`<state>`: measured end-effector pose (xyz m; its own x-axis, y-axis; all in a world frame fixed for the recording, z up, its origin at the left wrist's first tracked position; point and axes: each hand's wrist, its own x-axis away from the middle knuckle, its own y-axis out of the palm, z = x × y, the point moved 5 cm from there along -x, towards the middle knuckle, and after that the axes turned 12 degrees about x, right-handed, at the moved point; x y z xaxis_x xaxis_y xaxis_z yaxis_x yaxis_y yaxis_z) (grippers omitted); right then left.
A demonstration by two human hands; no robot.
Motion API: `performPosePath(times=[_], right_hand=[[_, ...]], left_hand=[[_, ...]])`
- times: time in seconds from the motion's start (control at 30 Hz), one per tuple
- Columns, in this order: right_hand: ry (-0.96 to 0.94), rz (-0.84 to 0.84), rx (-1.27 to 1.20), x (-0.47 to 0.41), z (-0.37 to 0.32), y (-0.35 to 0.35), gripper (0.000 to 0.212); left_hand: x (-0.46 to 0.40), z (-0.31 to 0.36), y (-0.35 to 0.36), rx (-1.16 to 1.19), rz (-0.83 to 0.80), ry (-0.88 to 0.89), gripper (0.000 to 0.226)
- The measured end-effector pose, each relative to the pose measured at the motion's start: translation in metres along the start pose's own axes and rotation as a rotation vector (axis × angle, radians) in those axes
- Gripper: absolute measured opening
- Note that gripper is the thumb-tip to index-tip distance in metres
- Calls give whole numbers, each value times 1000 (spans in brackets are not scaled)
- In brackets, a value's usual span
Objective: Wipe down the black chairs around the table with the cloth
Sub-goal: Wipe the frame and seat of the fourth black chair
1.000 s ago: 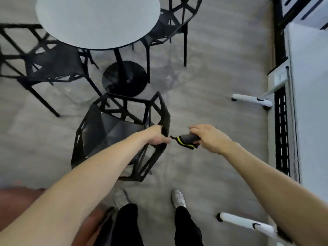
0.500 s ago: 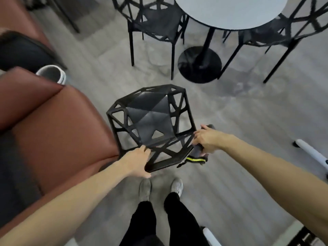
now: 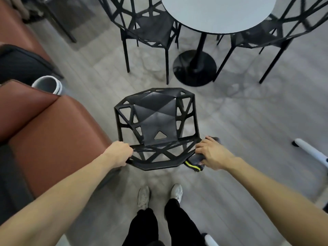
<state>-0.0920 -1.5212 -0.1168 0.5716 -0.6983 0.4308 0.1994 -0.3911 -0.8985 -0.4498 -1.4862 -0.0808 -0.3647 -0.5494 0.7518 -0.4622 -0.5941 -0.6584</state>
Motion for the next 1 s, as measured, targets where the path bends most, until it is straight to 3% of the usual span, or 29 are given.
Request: performPosePath(times=[0.23,0.47,0.7,0.77,0.9,1.0], right_hand=[[206,2,-92,45,62,12,31],[425,53,-127,46,190,11,25],[472,6,-105,10,291,-12,32],[483,-39,-128,9,309,-24,28],[547,52,-170,50,347,-40,23],[687,138,-299,94,384,-44,29]], left_hand=[[-79,14,-88,-85,96,39,21],[-170,39,-183,-63,175,45,16],[-237,39,-258,-71,181,53,15],[-245,37,-273,-62,153,54,14],[-256,47,-286,-13,102,36,15],[-268,63,-297,0,-130,39,38]])
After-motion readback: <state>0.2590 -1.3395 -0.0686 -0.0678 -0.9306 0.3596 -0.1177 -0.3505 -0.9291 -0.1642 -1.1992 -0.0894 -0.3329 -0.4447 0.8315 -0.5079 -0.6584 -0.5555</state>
